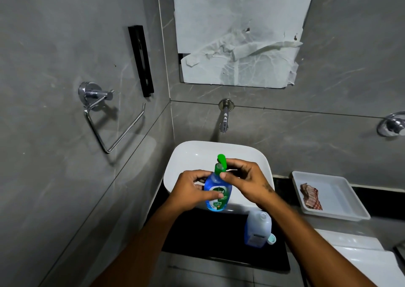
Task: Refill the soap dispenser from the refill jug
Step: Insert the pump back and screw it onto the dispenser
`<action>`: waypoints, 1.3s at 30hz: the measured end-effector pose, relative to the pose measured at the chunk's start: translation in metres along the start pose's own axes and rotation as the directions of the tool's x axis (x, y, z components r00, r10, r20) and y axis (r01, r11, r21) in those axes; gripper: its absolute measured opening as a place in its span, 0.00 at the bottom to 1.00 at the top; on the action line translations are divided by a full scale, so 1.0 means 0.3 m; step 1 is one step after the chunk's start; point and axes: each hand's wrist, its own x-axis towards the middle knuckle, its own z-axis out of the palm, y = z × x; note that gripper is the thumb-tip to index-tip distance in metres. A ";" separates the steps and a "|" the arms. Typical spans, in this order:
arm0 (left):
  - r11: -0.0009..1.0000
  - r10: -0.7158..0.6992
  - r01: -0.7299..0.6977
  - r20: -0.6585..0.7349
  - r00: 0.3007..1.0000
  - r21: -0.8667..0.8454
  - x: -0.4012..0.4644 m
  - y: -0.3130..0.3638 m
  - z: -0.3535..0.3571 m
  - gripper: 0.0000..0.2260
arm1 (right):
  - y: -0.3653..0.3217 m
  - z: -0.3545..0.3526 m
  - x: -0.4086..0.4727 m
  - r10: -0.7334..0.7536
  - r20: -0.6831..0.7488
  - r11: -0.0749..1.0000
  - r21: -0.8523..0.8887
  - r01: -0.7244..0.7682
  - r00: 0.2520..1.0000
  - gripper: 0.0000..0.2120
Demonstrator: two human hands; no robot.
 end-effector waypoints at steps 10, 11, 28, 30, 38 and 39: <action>1.000 0.021 -0.020 -0.023 1.000 0.022 0.016 0.007 -0.001 0.21 | -0.005 -0.008 0.014 -0.037 0.008 0.986 -0.162 0.038 0.999 0.16; 0.999 0.021 -0.021 -0.020 1.000 0.026 0.018 0.007 -0.001 0.20 | -0.005 -0.010 0.015 -0.043 -0.013 0.985 -0.165 0.040 0.999 0.15; 1.000 0.000 0.001 -0.029 1.000 0.027 0.021 0.011 0.012 0.21 | -0.014 -0.005 0.027 0.010 0.008 0.994 -0.109 -0.010 1.000 0.25; 1.000 -0.005 0.006 -0.039 0.999 0.023 0.020 0.013 0.013 0.21 | -0.012 -0.005 0.029 0.002 0.008 0.995 -0.103 -0.001 1.000 0.20; 0.999 0.018 -0.017 -0.039 0.999 0.033 0.022 0.018 0.018 0.19 | -0.009 -0.004 0.034 -0.035 -0.032 0.990 -0.140 0.030 0.999 0.18; 0.999 0.017 -0.016 -0.035 0.999 0.038 0.023 0.017 0.018 0.19 | -0.009 -0.005 0.036 -0.035 -0.043 0.990 -0.138 0.029 0.998 0.19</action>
